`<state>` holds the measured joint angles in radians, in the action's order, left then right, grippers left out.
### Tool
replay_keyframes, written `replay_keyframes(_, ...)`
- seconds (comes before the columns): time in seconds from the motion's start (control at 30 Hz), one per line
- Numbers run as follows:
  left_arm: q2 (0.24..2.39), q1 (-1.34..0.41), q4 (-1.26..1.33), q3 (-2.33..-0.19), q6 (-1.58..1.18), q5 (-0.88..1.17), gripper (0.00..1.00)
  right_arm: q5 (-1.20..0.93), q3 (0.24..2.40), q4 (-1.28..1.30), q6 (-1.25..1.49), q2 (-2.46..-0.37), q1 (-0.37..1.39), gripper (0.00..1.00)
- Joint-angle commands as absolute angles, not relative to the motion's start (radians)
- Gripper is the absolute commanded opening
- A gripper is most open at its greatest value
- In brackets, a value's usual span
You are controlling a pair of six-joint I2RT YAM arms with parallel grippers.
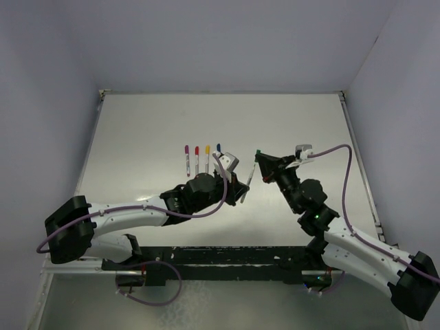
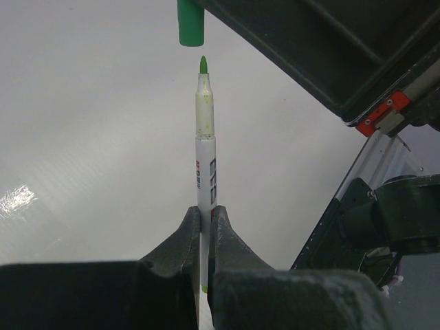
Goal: Insert the pens into the pen caps
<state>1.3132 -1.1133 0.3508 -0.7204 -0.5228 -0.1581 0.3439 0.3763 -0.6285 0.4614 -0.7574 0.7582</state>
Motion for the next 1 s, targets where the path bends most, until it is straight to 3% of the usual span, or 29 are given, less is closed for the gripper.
replay_keyframes(0.0, 1.313, -1.112, 0.428, -0.712, -0.532, -0.157, 0.0, 0.333, 0.371, -0.747, 0.478, -0.738, 0.756, 0.0)
replay_keyframes(0.97, 1.316, -1.112, 0.428, -0.714, -0.531, -0.2, 0.0, 0.303, 0.351, -0.733, 0.53, -0.731, 0.757, 0.0)
